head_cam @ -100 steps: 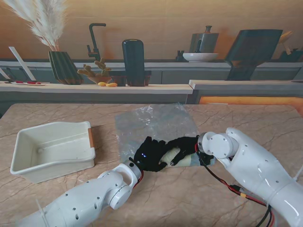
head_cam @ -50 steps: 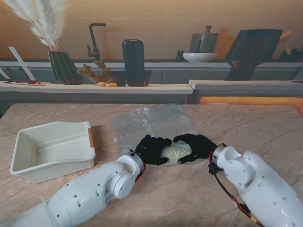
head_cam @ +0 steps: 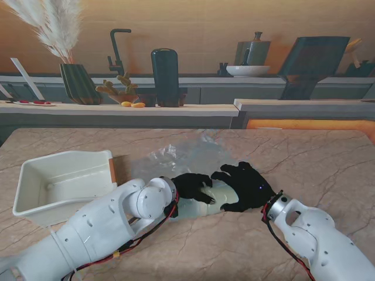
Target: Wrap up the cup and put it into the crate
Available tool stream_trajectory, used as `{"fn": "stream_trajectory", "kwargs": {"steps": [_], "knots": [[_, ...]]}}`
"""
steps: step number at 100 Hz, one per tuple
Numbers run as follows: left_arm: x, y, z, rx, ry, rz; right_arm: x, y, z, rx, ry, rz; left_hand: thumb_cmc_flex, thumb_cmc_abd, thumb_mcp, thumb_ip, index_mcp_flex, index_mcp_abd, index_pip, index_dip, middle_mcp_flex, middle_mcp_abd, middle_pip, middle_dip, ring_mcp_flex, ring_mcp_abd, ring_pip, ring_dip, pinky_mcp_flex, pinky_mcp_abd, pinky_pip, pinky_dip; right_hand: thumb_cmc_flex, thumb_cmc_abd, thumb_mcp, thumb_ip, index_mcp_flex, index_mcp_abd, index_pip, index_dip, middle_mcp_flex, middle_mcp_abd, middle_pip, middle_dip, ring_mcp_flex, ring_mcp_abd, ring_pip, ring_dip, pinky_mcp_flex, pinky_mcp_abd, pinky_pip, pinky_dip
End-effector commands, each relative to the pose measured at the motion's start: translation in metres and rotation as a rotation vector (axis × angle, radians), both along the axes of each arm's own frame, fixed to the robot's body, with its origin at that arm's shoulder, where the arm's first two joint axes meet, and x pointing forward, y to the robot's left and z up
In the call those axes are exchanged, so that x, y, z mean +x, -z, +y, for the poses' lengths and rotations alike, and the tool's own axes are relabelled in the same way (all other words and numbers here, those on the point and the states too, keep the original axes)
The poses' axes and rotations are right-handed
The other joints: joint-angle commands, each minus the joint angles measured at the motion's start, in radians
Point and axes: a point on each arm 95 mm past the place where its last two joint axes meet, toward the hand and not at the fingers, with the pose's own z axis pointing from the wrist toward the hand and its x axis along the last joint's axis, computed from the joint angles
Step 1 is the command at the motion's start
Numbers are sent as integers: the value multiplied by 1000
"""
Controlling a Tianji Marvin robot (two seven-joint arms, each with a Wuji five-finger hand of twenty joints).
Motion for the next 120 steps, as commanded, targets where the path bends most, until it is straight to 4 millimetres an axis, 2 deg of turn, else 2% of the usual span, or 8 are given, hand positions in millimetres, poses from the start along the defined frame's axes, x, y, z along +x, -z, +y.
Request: {"fn": "stream_trajectory", "kwargs": {"steps": [1,48,68,74,83,89,100,120], "knots": [[-12,41,18,91,-17,97,-7,3,4,-10,-15,12,278,1,106,5,156,-121,179,25,98,-64,111,-9,8,-22,-1,5,-24,18,-10,24,16,-14,37,13,-5,1,22,2,11,15,20,12,16,-3,25,7,7,25,-8,-17],[-3,47,25,84,-40,287,-34,28,13,-267,55,44,353,49,-92,35,196,-113,161,55,75,-52,56,-26,-47,-11,-82,-26,-77,13,-98,27,57,-47,45,19,48,117,-65,-33,16,57,52,28,20,27,114,37,25,29,51,-33],[0,44,23,36,-66,325,-22,44,20,-336,61,93,260,123,-161,51,198,-75,116,52,56,-21,38,-30,-78,8,-93,-28,-107,16,-113,25,121,-1,57,41,38,100,-85,11,-10,61,74,44,16,17,166,64,35,11,124,-14],[1,42,22,2,-76,335,-15,52,22,-347,60,88,191,180,-199,80,189,-53,37,27,38,-14,20,-35,-96,15,-104,-33,-121,20,-125,22,169,26,57,75,47,83,-52,47,-1,64,112,59,26,14,211,83,50,7,171,-10],[0,37,22,-53,-94,333,-8,57,24,-366,63,119,159,197,-285,84,159,-40,-66,-14,4,2,-18,-50,-124,29,-126,-41,-142,27,-145,20,240,78,70,148,53,60,2,63,0,61,146,68,22,5,266,99,44,-12,240,-16],[0,33,22,-84,-102,311,-4,61,25,-375,70,154,200,239,-456,99,134,-41,-141,-46,-25,5,-50,-65,-143,32,-149,-49,-149,35,-161,22,292,116,86,190,82,39,51,68,12,58,177,84,24,0,322,126,44,-29,306,-7],[5,21,24,-139,-126,254,2,65,27,-381,79,198,165,247,-478,99,85,-51,-223,-86,-92,5,-102,-88,-191,29,-197,-68,-171,35,-194,12,358,199,138,245,126,2,176,93,54,36,307,180,42,-27,544,246,59,-99,507,49],[7,-2,26,-278,-198,54,13,67,30,-384,109,289,151,247,-474,102,-5,-50,-303,-123,-203,3,-163,-123,-256,14,-263,-99,-196,36,-253,-2,406,169,312,168,217,-89,416,34,186,20,399,317,106,-25,760,370,73,-138,700,74]]}}
